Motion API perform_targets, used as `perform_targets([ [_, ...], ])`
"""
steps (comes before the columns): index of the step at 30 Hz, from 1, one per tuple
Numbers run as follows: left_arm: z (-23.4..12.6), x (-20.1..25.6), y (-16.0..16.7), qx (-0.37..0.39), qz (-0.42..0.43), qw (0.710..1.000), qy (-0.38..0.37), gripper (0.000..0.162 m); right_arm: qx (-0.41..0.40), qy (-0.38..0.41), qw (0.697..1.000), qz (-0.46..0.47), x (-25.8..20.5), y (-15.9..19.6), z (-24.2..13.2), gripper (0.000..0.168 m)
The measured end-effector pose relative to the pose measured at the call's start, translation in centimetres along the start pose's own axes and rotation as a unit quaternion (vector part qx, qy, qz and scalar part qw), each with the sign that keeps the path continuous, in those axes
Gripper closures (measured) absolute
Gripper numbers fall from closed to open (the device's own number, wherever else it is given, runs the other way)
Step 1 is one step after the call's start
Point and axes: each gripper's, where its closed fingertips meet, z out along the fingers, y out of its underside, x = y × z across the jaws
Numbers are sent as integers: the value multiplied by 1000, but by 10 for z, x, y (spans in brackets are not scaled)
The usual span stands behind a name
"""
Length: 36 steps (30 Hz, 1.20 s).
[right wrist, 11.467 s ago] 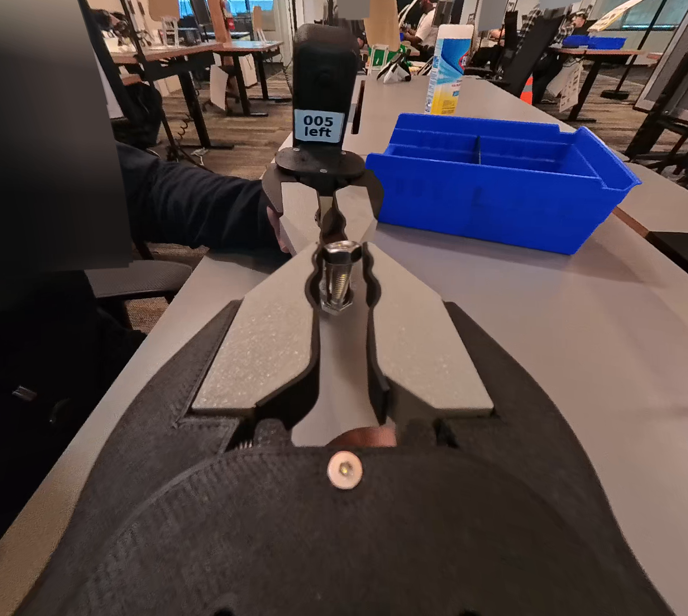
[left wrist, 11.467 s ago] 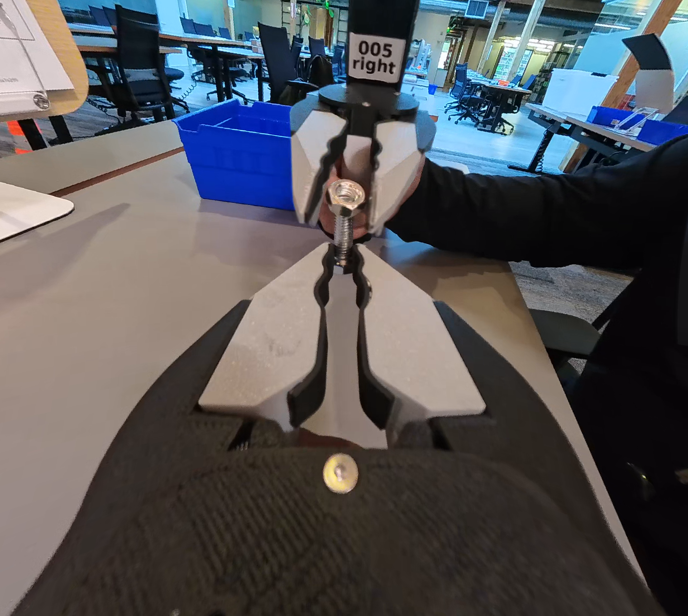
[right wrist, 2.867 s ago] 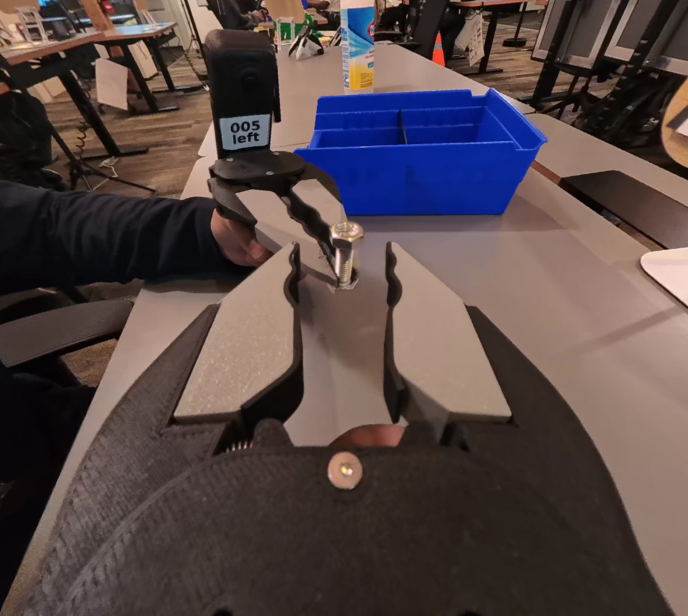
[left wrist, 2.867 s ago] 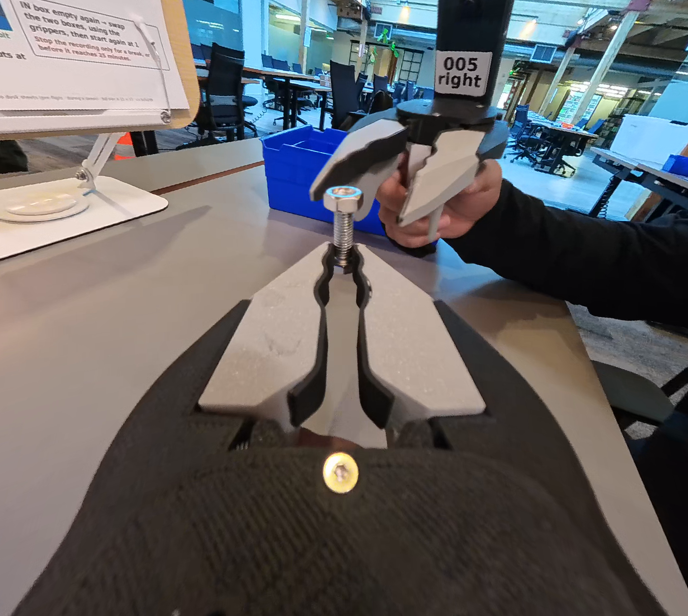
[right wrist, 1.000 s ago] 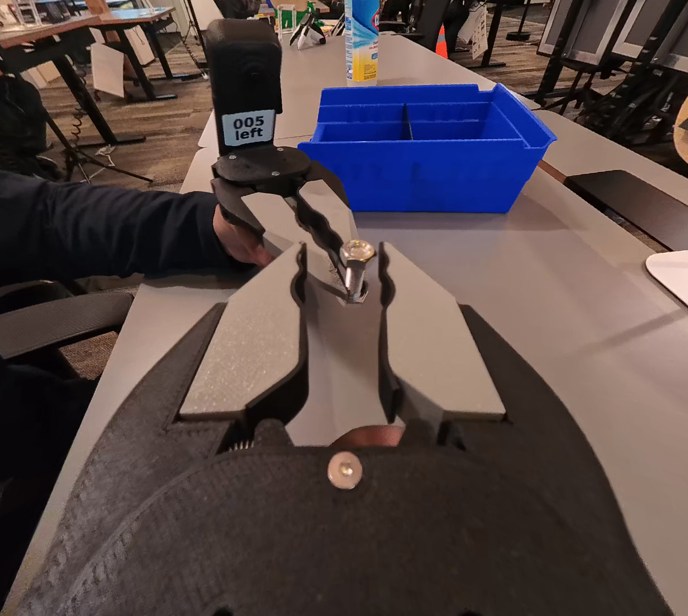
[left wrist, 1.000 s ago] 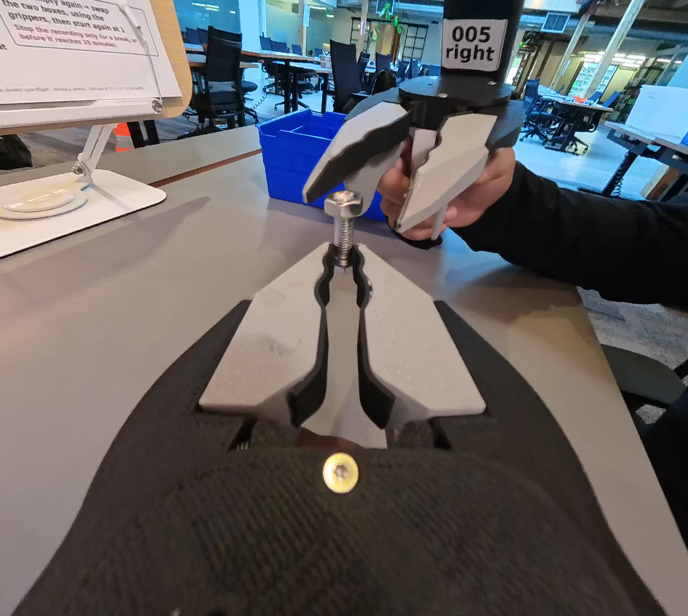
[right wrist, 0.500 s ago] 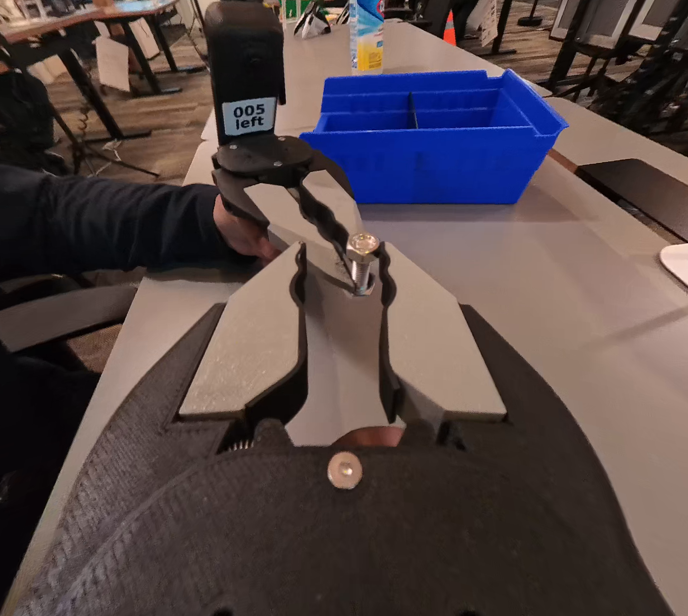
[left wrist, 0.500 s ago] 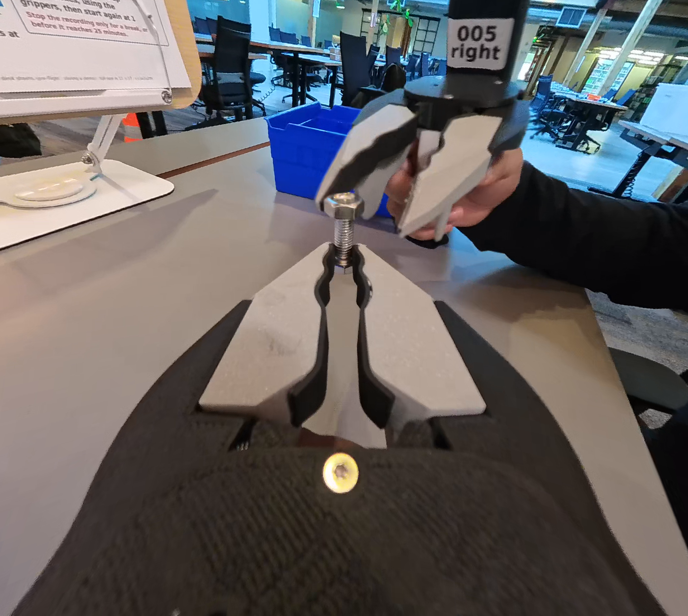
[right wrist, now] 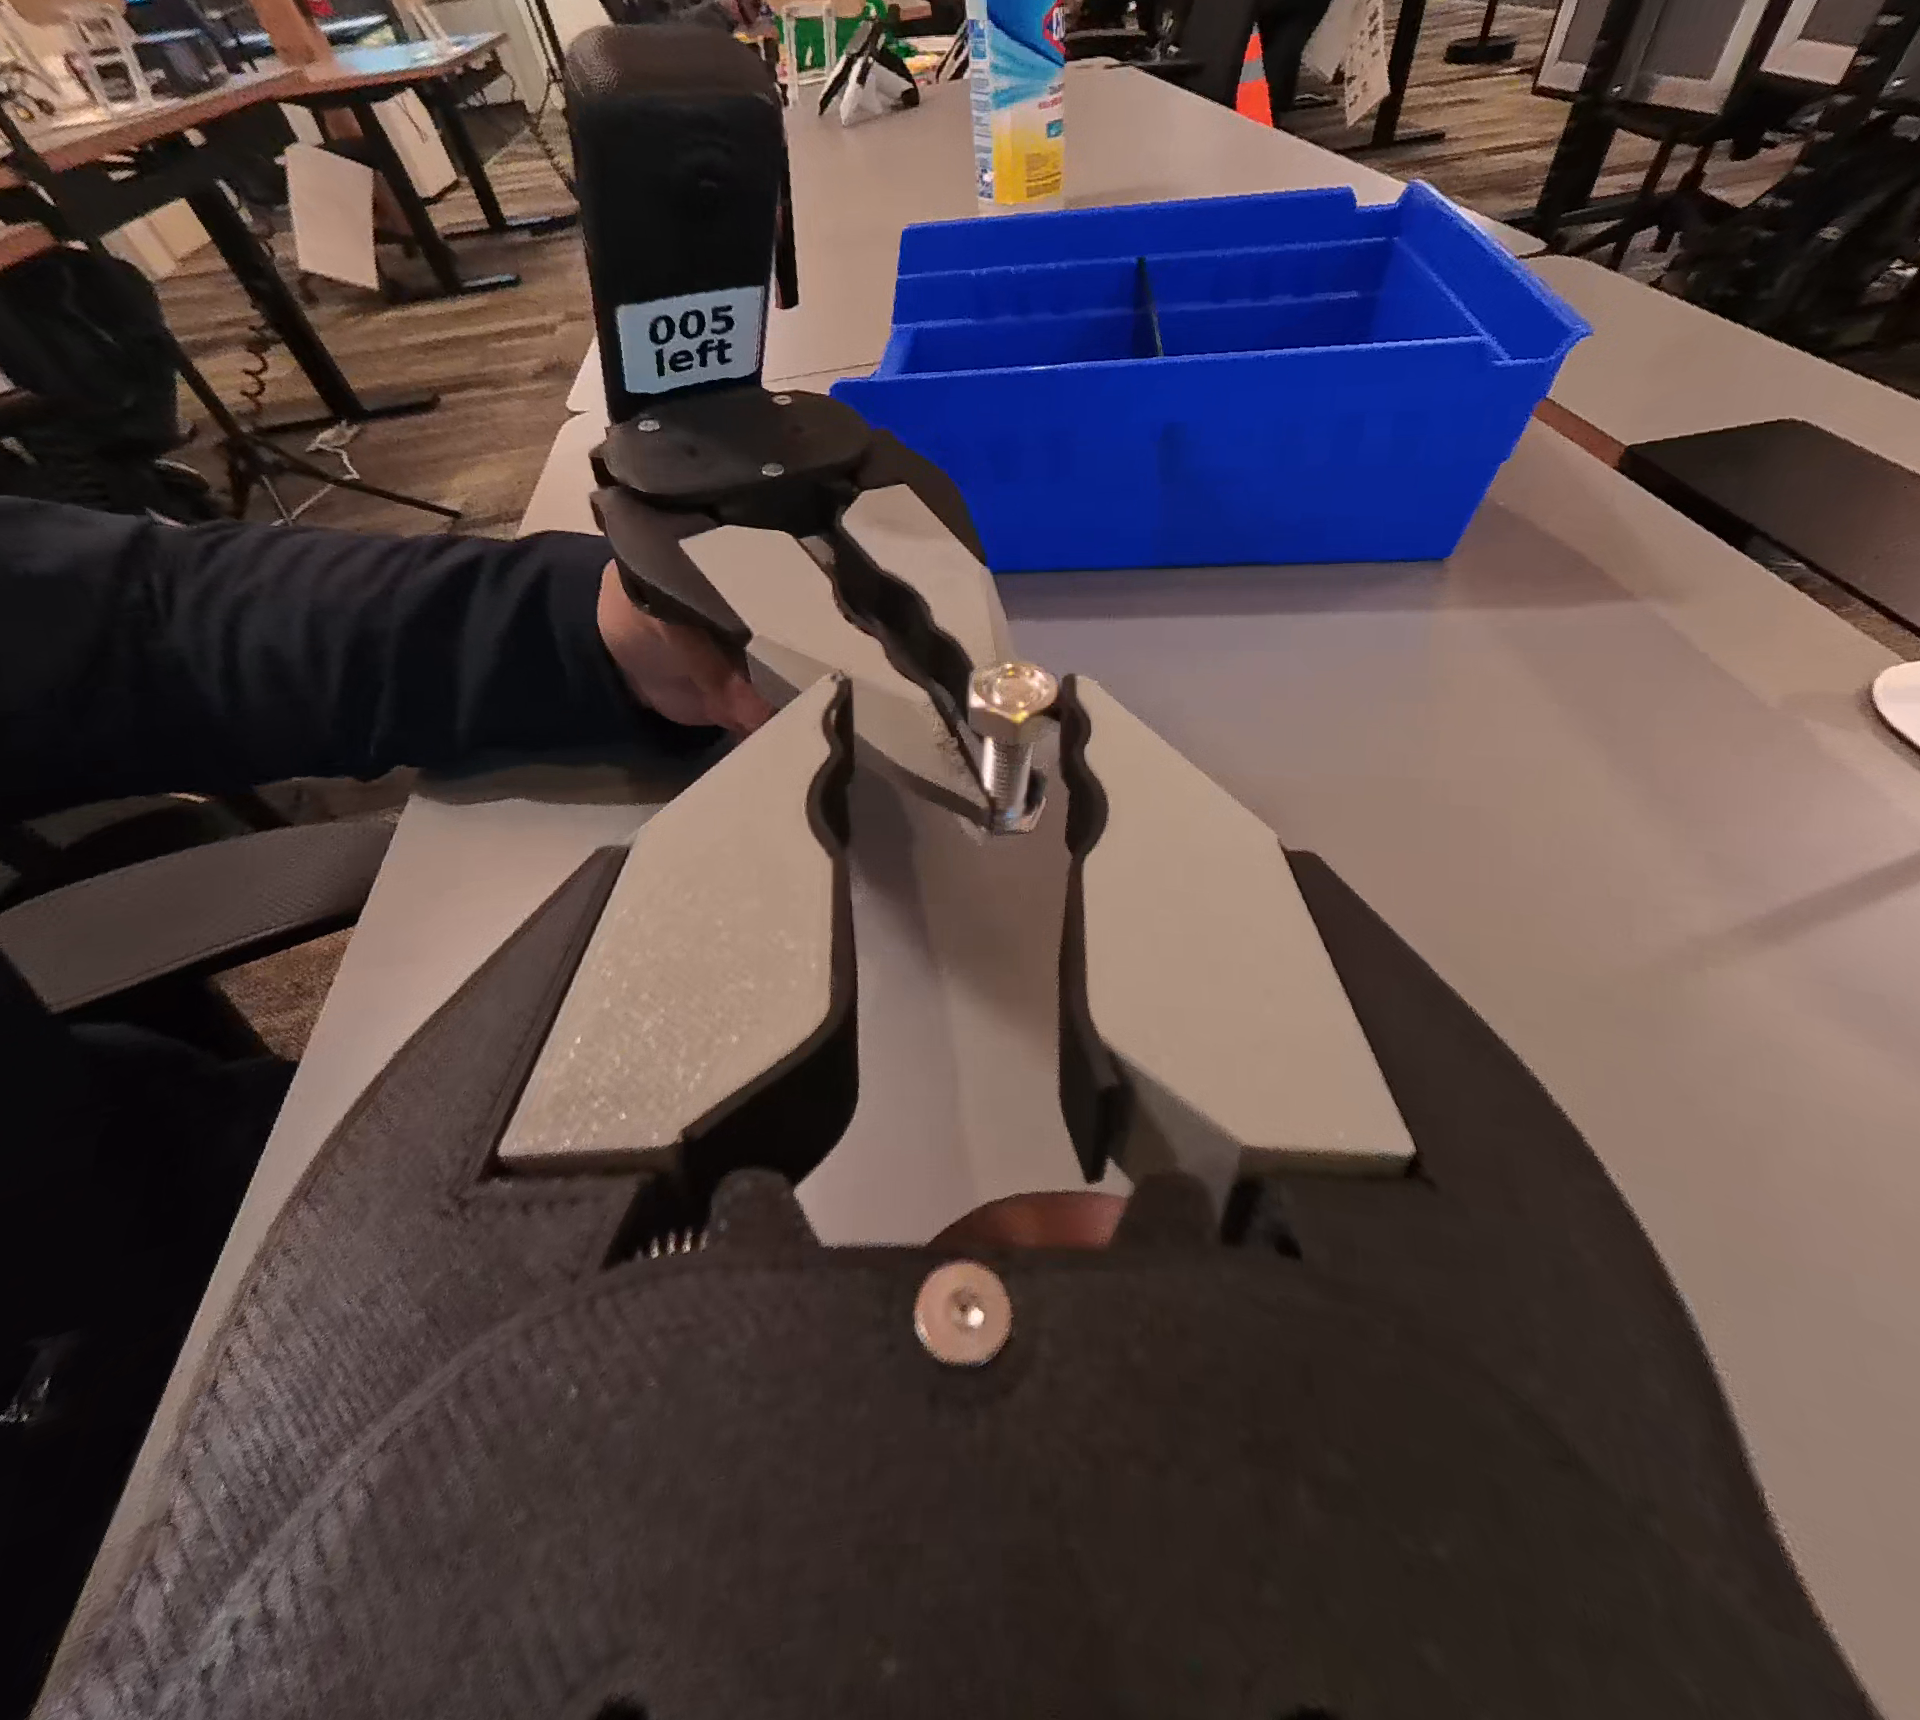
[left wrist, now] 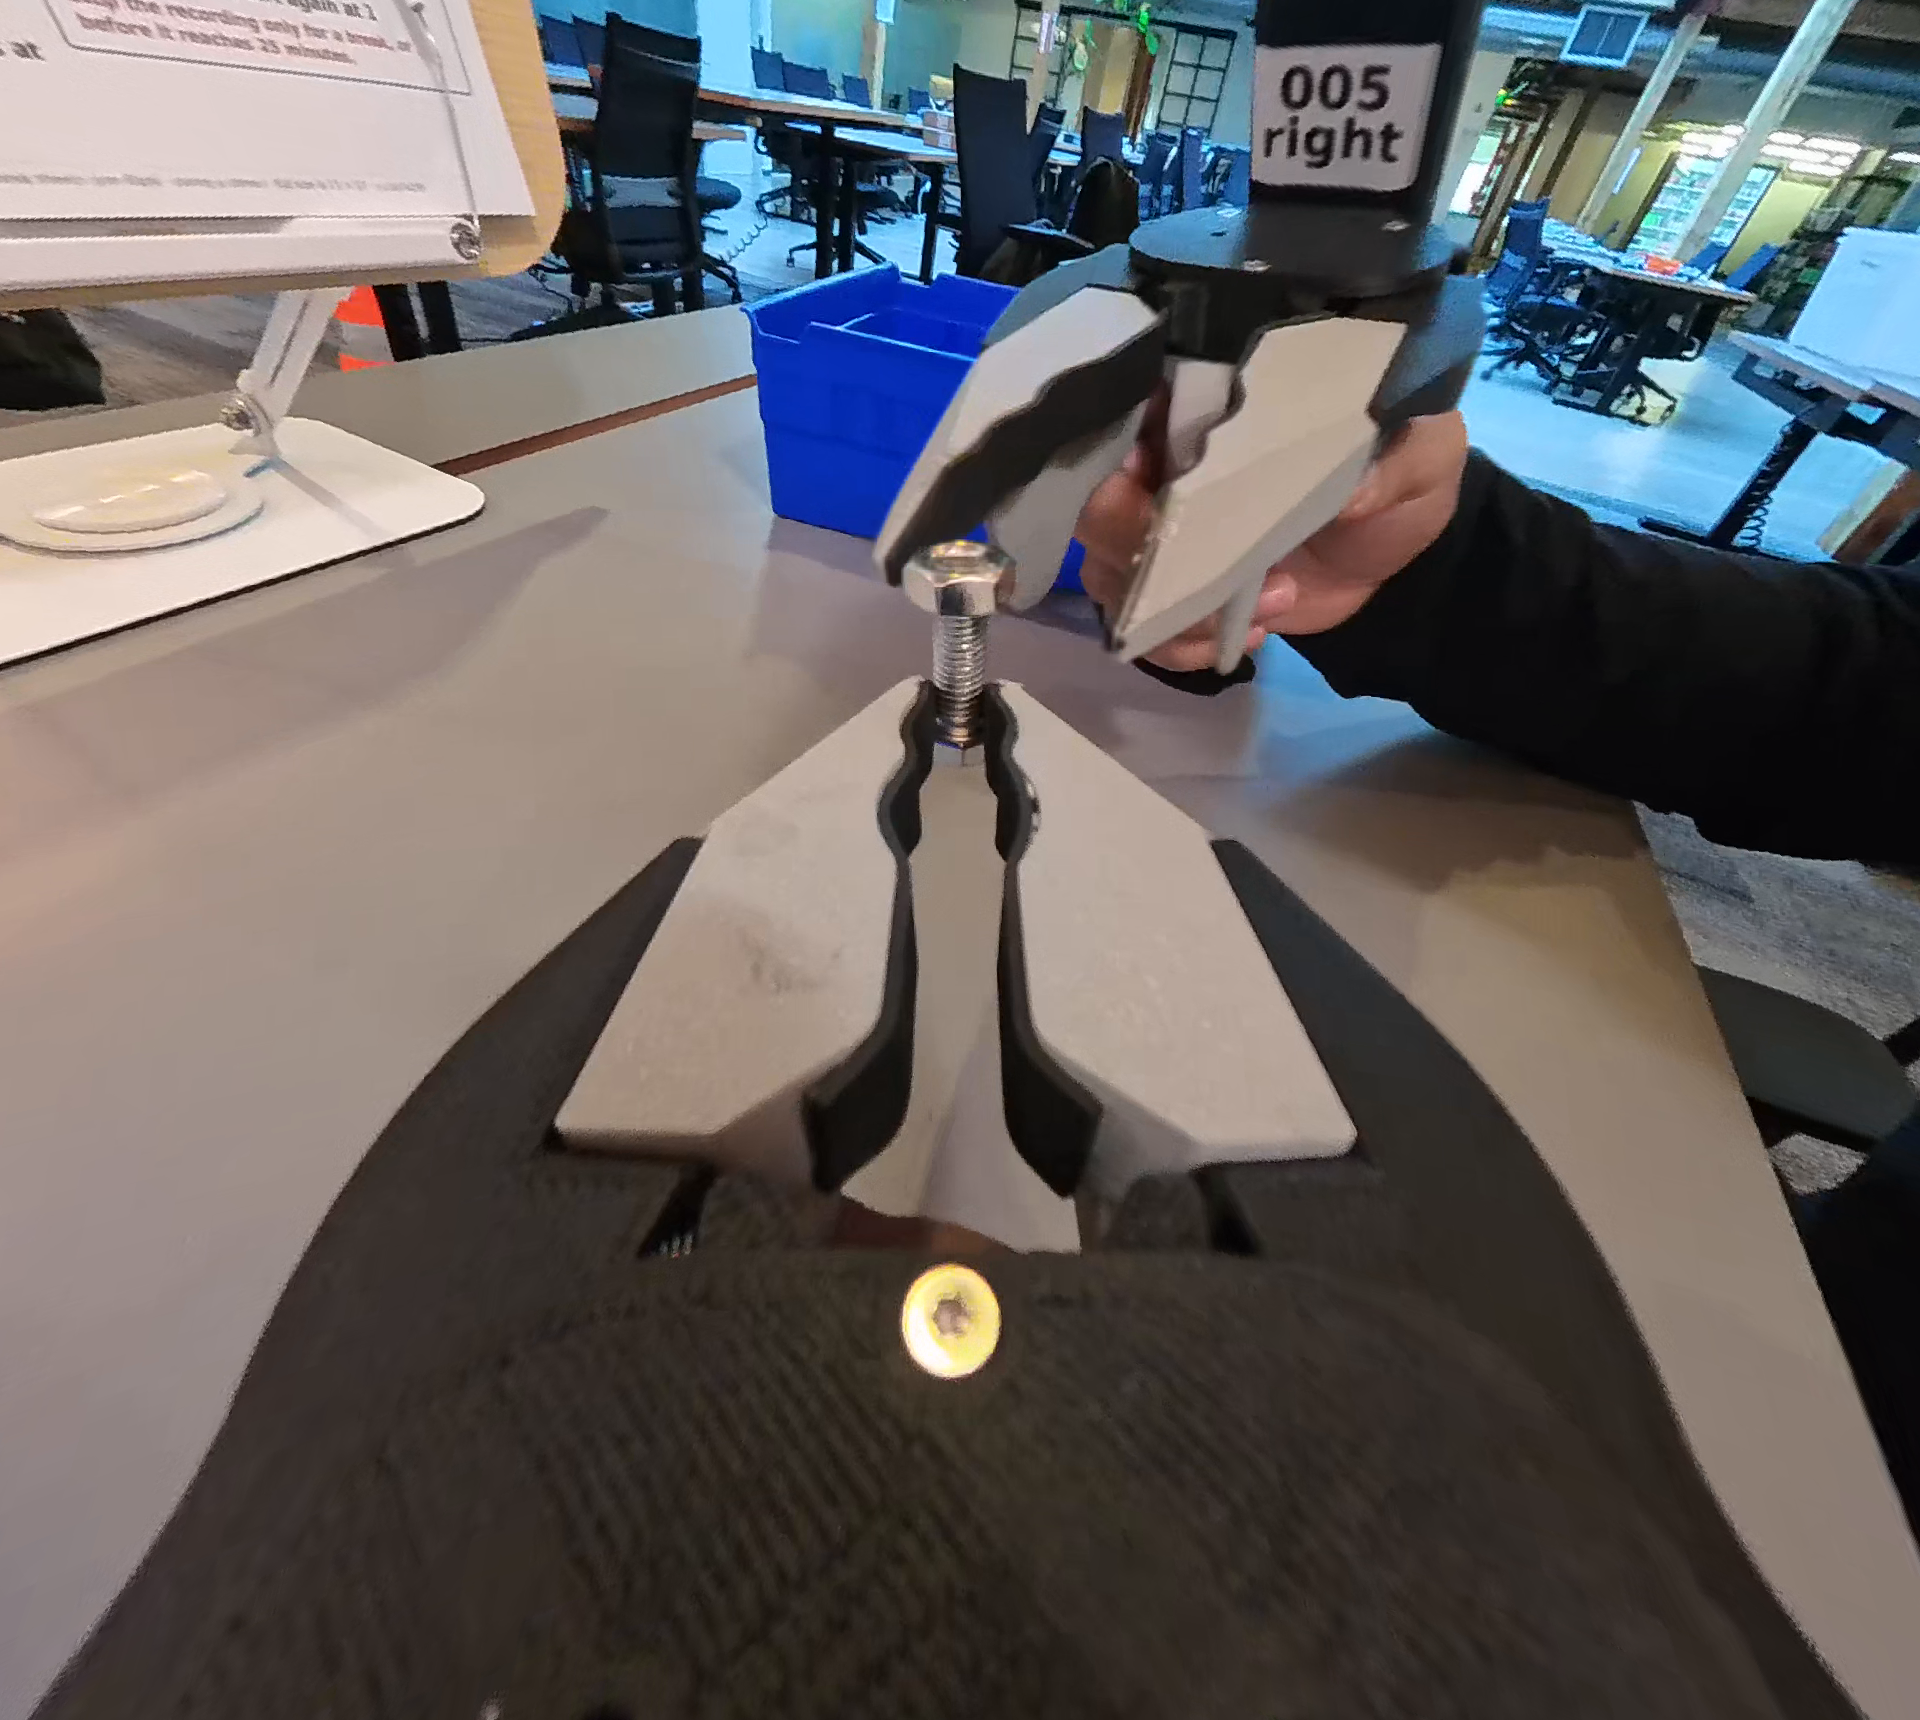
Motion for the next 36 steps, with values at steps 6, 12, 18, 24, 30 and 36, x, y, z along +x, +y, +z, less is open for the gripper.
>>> perform_targets([
  [6,-10,-18,-6,18,-24,999,-26,156,35,-26,999,10,-3,-14,-19,156],
  [12,-1,-2,-2,5,-9,1000,0,156,10,23,999,24,15,-1,-7,134],
  [18,-1,-2,-2,7,-7,1000,-2,156,3,-16,1000,25,2,1,-6,145],
  [24,-12,-19,-10,28,-38,999,-25,156,38,-7,999,37,10,-14,-20,139],
  [30,0,1,-3,9,-23,1000,5,156,9,-3,999,33,7,1,-1,128],
  [36,-10,-20,-9,26,-47,998,-31,156,14,-73,997,4,-19,-6,-15,166],
])
